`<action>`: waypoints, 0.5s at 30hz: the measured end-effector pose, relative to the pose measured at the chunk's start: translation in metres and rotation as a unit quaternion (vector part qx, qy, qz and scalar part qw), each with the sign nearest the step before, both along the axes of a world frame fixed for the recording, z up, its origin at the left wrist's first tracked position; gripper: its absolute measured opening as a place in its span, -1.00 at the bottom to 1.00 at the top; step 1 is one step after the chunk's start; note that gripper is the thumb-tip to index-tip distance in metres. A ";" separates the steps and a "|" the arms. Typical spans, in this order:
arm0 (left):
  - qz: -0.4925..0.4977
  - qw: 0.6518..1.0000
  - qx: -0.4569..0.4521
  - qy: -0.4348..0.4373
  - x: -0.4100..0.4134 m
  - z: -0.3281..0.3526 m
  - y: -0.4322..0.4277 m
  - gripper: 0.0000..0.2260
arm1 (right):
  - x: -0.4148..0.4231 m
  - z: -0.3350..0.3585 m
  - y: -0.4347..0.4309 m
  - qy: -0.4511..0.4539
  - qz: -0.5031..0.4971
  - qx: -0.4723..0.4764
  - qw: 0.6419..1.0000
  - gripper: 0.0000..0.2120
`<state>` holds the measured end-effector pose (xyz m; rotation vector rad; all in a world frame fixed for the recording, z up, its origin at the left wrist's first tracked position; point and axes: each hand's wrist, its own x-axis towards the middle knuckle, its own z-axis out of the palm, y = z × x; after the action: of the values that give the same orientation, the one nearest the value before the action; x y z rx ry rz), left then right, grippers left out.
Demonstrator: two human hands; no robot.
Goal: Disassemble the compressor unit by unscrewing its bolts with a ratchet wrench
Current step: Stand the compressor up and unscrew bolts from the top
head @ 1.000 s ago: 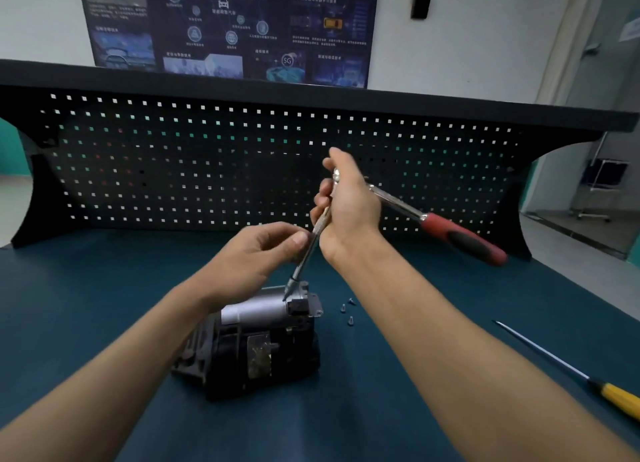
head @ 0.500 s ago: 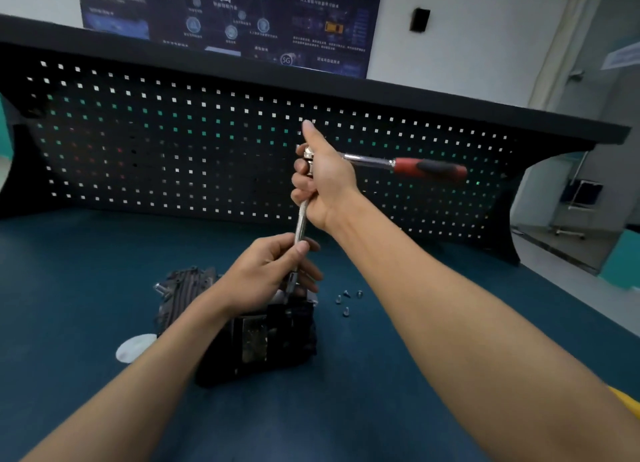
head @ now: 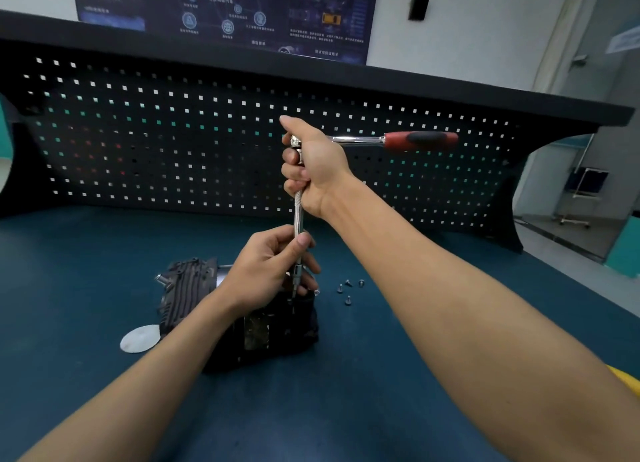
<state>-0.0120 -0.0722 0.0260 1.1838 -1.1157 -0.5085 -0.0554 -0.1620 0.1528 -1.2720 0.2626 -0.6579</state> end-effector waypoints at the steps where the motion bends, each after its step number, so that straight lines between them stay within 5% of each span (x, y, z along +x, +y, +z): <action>1: -0.001 1.000 -0.001 0.001 0.000 0.001 0.001 -0.69 | 0.000 0.001 0.000 -0.001 0.001 0.001 1.000 -0.72; 15: -0.003 1.000 0.000 -0.016 0.005 -0.002 0.005 -0.71 | 0.006 -0.003 0.002 0.011 0.018 -0.014 1.000 -0.72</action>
<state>-0.0067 -0.0674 0.0244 1.1922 -1.1480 -0.4952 -0.0495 -0.1595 0.1501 -1.3084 0.2482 -0.6185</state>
